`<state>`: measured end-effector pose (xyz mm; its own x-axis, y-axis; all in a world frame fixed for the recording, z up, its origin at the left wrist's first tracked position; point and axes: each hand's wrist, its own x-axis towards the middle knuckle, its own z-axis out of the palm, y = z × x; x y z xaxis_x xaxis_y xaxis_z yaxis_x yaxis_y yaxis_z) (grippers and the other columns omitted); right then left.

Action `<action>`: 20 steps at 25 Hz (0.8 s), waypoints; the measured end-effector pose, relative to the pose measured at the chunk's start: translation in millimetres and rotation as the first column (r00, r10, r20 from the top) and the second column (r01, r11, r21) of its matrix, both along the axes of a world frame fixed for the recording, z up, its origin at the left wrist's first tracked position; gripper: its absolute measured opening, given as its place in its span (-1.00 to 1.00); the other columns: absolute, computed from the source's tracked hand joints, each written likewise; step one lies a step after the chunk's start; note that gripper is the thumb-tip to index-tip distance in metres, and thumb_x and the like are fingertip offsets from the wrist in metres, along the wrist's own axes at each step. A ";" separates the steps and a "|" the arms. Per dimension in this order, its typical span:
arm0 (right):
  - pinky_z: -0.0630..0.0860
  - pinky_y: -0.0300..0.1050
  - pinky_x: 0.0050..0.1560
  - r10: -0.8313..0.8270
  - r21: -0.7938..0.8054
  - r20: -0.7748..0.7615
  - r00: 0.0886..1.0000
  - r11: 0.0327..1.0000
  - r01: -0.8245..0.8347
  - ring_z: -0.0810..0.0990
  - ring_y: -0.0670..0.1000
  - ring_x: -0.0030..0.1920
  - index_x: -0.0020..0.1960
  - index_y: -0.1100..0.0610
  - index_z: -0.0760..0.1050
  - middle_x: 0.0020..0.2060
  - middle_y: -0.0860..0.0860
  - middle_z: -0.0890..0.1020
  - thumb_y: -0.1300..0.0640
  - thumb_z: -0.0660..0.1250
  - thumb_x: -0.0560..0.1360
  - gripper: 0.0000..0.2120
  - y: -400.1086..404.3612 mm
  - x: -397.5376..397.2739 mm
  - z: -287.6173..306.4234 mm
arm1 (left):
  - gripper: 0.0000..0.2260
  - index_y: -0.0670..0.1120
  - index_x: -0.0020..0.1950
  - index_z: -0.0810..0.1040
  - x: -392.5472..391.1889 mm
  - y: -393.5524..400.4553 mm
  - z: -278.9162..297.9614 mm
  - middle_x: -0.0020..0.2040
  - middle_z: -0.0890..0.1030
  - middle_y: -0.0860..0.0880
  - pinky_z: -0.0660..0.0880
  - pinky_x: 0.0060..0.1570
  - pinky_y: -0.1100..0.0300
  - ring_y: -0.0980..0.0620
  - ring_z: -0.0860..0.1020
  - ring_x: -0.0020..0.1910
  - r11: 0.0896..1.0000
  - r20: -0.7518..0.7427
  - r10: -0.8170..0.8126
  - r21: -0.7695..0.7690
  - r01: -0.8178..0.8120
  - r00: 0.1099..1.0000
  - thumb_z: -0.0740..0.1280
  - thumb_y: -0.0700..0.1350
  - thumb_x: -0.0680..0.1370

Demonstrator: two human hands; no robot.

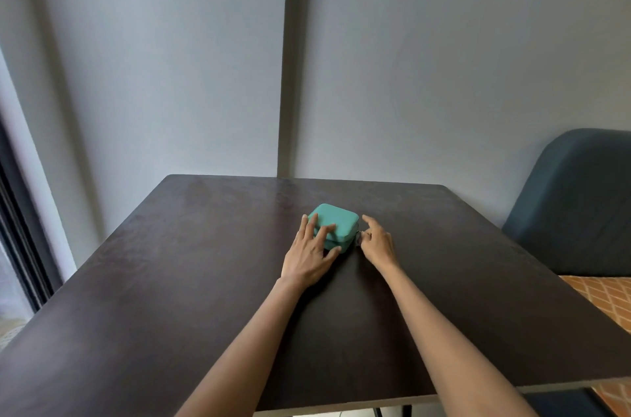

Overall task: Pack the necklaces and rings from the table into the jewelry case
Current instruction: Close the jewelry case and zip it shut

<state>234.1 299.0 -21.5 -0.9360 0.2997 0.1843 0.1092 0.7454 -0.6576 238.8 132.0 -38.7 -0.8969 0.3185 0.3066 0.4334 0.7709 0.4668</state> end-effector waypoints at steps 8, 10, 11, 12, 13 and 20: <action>0.44 -0.01 0.15 0.046 0.063 0.087 0.995 0.997 -0.051 0.49 0.17 0.25 0.34 0.02 0.40 0.24 0.09 0.55 0.16 0.11 0.56 -0.63 3.2 -11.5 1.9 | -0.49 0.08 0.44 0.22 -8.4 0.3 7.0 0.56 -0.21 -0.10 -0.26 0.47 -0.13 -0.14 -0.30 0.52 0.987 -0.136 0.139 -0.065 -0.149 0.981 0.11 -0.25 0.52; 0.45 0.00 0.10 -0.007 0.078 0.025 1.000 0.997 0.005 0.51 0.20 0.20 0.31 0.04 0.42 0.18 0.14 0.58 0.16 0.11 0.56 -0.66 -16.9 3.9 -1.7 | -0.47 0.10 0.41 0.31 -3.8 -1.8 11.2 0.57 -0.15 -0.10 -0.37 0.42 -0.12 -0.12 -0.27 0.52 0.984 -0.242 0.168 -0.012 -0.176 0.956 0.07 -0.25 0.47; 0.45 0.01 0.07 -0.026 0.094 -0.003 1.000 0.995 0.026 0.52 0.22 0.18 0.29 0.05 0.43 0.16 0.17 0.59 0.17 0.11 0.56 -0.67 -29.3 12.3 -2.4 | -0.52 0.10 0.36 0.39 -1.8 -1.4 11.9 0.57 -0.06 -0.10 -0.36 0.43 -0.12 -0.10 -0.21 0.53 0.988 -0.323 0.138 -0.026 -0.154 0.936 0.05 -0.19 0.47; 0.46 0.01 0.04 -0.037 0.112 -0.031 0.999 0.993 0.040 0.54 0.23 0.16 0.26 0.08 0.43 0.13 0.18 0.60 0.17 0.12 0.56 -0.70 -41.8 20.3 -2.8 | -0.58 0.10 0.28 0.47 0.1 0.1 10.6 0.56 0.04 -0.11 -0.31 0.45 -0.15 -0.09 -0.13 0.53 0.988 -0.394 0.091 -0.078 -0.132 0.915 0.05 -0.11 0.48; 0.46 0.01 0.00 -0.042 0.116 -0.055 0.998 0.992 0.048 0.55 0.23 0.13 0.23 0.11 0.42 0.10 0.19 0.61 0.17 0.12 0.56 -0.73 -52.8 27.9 -4.2 | -0.64 0.09 0.19 0.53 1.7 1.3 8.9 0.54 0.14 -0.13 -0.22 0.44 -0.20 -0.10 -0.05 0.52 0.983 -0.437 0.053 -0.138 -0.125 0.898 0.07 -0.04 0.49; 0.43 -0.07 -0.17 -0.002 0.262 -0.124 0.992 0.965 0.034 0.60 0.19 0.01 0.06 0.12 0.45 -0.03 0.12 0.65 0.13 0.15 0.59 -0.87 -46.4 38.5 1.2 | -0.66 0.13 0.32 0.45 1.2 -3.2 11.4 0.57 -0.10 -0.10 -0.47 0.31 -0.19 -0.13 -0.34 0.45 0.958 -0.398 0.047 -0.241 -0.154 0.916 0.26 -0.11 0.56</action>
